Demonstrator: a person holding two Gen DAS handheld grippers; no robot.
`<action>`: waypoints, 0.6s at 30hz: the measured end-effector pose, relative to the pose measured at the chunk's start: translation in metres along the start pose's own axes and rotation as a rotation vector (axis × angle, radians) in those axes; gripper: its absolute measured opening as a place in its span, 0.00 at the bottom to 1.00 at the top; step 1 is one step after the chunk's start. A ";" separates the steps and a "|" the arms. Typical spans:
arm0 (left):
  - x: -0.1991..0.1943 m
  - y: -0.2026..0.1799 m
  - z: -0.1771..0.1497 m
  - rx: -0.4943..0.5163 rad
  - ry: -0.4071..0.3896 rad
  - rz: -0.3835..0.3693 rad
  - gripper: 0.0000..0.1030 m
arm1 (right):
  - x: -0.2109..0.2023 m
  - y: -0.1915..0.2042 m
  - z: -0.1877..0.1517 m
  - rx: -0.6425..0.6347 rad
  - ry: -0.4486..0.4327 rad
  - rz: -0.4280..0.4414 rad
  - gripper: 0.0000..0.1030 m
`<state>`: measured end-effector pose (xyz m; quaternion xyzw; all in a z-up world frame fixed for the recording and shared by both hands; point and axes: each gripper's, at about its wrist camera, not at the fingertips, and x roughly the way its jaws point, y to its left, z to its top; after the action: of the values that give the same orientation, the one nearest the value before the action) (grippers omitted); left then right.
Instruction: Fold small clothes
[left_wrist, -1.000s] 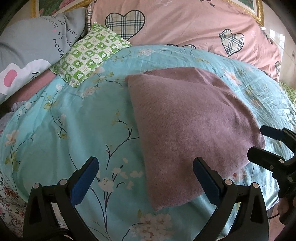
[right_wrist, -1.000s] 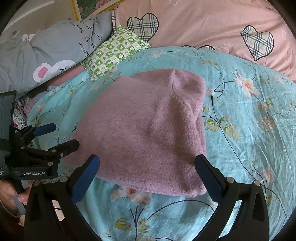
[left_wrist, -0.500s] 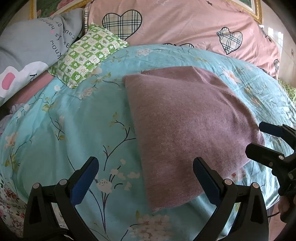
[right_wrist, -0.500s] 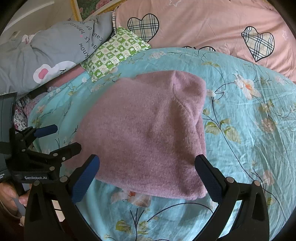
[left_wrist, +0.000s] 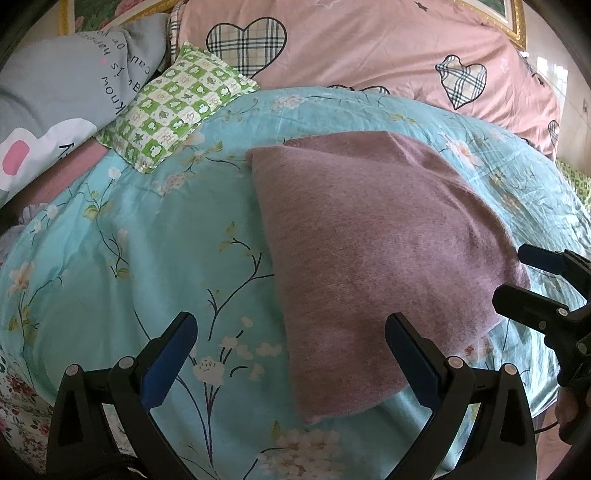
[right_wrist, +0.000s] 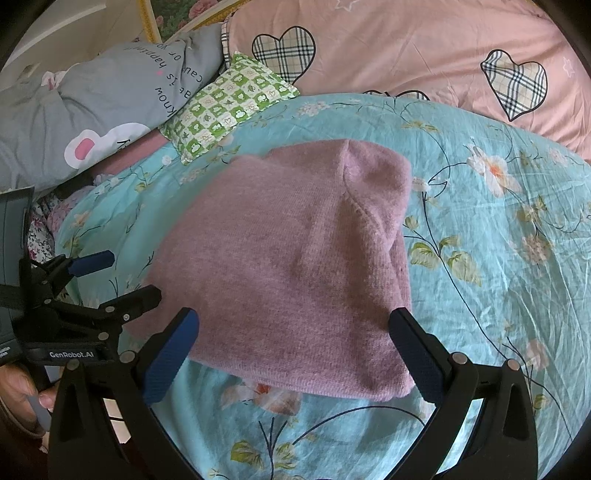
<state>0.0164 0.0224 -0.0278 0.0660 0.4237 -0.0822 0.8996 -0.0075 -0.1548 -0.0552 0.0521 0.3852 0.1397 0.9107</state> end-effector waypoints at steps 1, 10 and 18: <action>0.000 0.001 0.000 -0.001 0.000 -0.001 0.99 | 0.000 0.000 0.000 0.000 0.000 0.000 0.99; 0.001 0.001 -0.001 -0.005 0.003 -0.006 0.99 | 0.002 0.004 -0.002 0.005 0.003 -0.005 0.99; 0.000 0.001 -0.001 -0.005 0.003 -0.006 0.99 | 0.003 0.003 -0.002 0.004 0.003 -0.005 0.99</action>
<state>0.0158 0.0233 -0.0288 0.0626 0.4256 -0.0834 0.8989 -0.0078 -0.1508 -0.0576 0.0528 0.3872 0.1366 0.9103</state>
